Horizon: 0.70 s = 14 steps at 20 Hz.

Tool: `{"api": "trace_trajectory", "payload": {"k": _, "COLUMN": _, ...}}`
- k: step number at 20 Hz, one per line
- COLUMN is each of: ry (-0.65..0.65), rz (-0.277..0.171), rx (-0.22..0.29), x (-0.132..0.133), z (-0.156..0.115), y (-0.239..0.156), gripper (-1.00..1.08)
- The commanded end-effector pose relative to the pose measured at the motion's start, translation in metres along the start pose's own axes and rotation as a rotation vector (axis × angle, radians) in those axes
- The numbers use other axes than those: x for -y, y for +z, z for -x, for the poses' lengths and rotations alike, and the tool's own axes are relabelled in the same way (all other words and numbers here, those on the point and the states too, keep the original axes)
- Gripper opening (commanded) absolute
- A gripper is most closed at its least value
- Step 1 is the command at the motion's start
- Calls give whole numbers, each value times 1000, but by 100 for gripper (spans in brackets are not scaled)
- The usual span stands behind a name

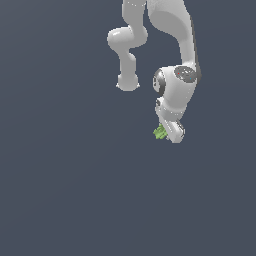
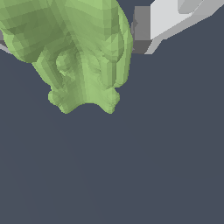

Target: Pick up the object and move it to a goal position.

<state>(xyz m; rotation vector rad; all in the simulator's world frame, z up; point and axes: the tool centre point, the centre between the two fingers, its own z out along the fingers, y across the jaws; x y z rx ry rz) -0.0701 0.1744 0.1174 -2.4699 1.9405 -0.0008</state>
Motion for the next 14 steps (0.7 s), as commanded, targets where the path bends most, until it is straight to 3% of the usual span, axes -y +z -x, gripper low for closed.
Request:
{"api": "trace_trajectory", "payload": {"k": 1, "ry": 2, "rz": 0, "rx": -1, "x": -2, "z": 20, "y": -7, "gripper": -100}}
{"api": "trace_trajectory", "payload": {"k": 7, "ry": 2, "rz": 0, "rx": -1, "x": -3, "z": 52, "y": -18, "gripper": -100}}
{"api": "trace_trajectory", "payload": {"k": 14, "ry": 2, "rz": 1, "rx": 0, "x": -2, "z": 60, "y": -21, "gripper": -100}}
